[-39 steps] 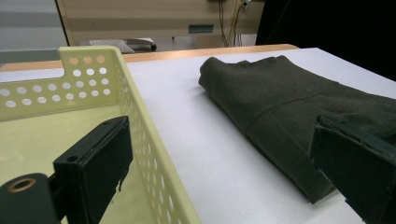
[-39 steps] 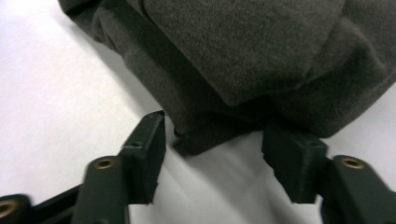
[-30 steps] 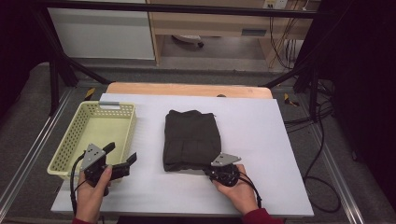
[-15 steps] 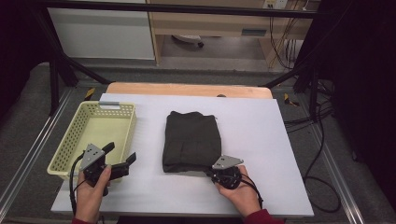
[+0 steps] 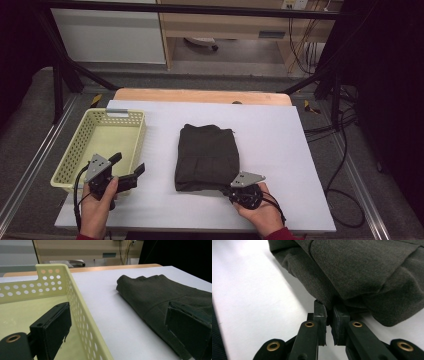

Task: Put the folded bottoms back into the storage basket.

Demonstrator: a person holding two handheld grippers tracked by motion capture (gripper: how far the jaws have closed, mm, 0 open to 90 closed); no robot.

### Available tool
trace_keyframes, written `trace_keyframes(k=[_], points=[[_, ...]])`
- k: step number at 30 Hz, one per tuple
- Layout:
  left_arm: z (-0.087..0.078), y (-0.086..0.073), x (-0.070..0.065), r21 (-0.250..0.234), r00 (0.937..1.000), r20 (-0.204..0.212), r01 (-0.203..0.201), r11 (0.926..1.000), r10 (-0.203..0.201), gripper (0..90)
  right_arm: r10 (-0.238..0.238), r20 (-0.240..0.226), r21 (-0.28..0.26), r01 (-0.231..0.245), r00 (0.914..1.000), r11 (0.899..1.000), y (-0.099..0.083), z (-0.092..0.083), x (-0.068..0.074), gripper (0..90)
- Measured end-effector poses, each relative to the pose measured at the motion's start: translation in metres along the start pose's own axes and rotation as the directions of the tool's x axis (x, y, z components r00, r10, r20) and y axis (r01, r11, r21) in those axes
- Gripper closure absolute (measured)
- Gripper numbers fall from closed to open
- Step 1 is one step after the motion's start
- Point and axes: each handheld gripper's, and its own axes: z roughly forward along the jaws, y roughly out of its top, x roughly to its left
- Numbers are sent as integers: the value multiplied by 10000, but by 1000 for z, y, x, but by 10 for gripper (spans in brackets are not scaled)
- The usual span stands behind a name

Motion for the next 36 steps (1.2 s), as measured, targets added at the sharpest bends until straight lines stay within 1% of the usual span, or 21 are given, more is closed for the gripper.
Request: trace_keyframes(k=[2, 7, 11, 14, 16, 19, 23, 25, 30, 33, 36], points=[[0, 0, 0, -3, 10000, -18, -8, 10000, 8, 72, 36, -87, 2, -36, 10000, 10000, -2, -3, 3, 837], [0, 0, 0, 4, 10000, -8, 6, 10000, -6, 72, -78, -191, 74, 79, 9998, 9999, -6, -8, 13, 837], [0, 0, 0, -9, 10000, 3, -12, 10000, 12, 72, -33, -173, 128, 35, 9998, 9999, -9, -11, 14, 837], [0, 0, 0, 8, 10000, 8, -6, 10000, 6, 72, -17, -201, 207, 21, 9998, 9998, -10, -9, 13, 834], [0, 0, -1, -7, 10000, 22, -1, 10000, 1, 72, 53, -294, 223, -47, 9996, 9997, -11, -8, 13, 813], [0, 0, -1, -21, 10000, 19, -10, 10000, 10, 72, 279, -450, 264, -267, 9986, 9993, -14, -7, 12, 696], [0, 0, 0, -5, 10000, 8, -4, 10000, 4, 72, 448, -282, 118, -445, 9986, 9989, -18, -16, 13, 535], [0, 0, 0, 5, 10000, 0, -11, 10000, 11, 72, 605, -161, -7, -605, 9980, 9982, -20, -23, 14, 480], [1, 0, -2, 0, 10000, 17, -22, 10000, 22, 72, 834, 177, -338, -828, 9964, 9960, -24, -35, 12, 366], [1, 0, -2, -2, 10000, 20, -46, 10000, 46, 72, 919, 321, -525, -901, 9953, 9945, -22, -36, 11, 281], [2, 0, -2, 38, 10000, 52, -69, 10000, 69, 72, 902, 401, -1002, -858, 9951, 9913, -17, -37, 12, 235]])
